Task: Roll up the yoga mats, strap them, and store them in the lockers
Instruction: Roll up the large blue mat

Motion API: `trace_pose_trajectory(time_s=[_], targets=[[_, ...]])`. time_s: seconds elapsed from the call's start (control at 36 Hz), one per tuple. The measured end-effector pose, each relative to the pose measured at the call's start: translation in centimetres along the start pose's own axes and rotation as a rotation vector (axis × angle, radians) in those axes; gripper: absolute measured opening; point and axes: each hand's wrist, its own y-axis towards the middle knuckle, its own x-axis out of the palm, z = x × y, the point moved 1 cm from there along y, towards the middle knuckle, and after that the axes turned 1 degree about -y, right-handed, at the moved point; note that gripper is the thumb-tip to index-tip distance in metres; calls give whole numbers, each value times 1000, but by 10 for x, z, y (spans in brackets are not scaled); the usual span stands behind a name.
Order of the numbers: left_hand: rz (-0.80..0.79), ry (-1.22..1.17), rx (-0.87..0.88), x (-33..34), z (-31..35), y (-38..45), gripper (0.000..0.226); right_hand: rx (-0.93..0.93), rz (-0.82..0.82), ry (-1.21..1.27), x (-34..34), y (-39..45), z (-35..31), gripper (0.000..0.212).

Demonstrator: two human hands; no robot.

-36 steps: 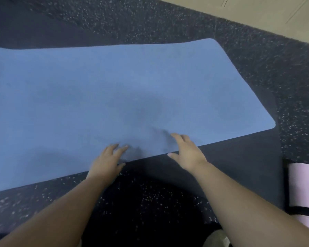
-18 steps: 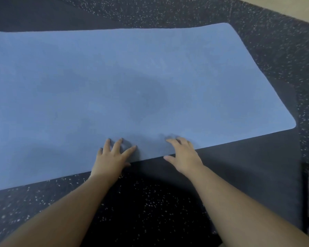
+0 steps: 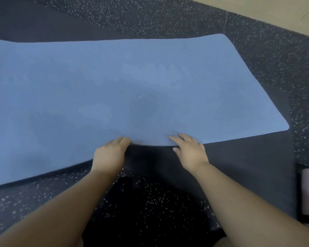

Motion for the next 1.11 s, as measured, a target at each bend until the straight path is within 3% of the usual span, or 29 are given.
trace_pose_trajectory(time_s=[0.33,0.42,0.56,0.67,0.75,0.86,1.11], targets=[[182,-296,-239,-73,-21,-30,27,16,256,-162,-77,-35,-1,51],[231,-350,-251,-97,-24,-52,27,-8,307,-192,-96,-56,-10,44],[357,-255,-263,-136,-26,-91,28,-43,383,-206,-120,-105,-39,32],[469,-198,-414,-164,-25,-118,22,-74,471,-168,-131,-139,-62,30],[507,-207,-490,-188,-29,-141,31,-91,547,-155,-140,-169,-79,28],[475,-420,-425,-211,-36,-162,35,-65,618,-151,-153,-203,-97,30],[596,-310,-214,-255,-34,-200,37,-95,754,-137,-183,-262,-137,31]])
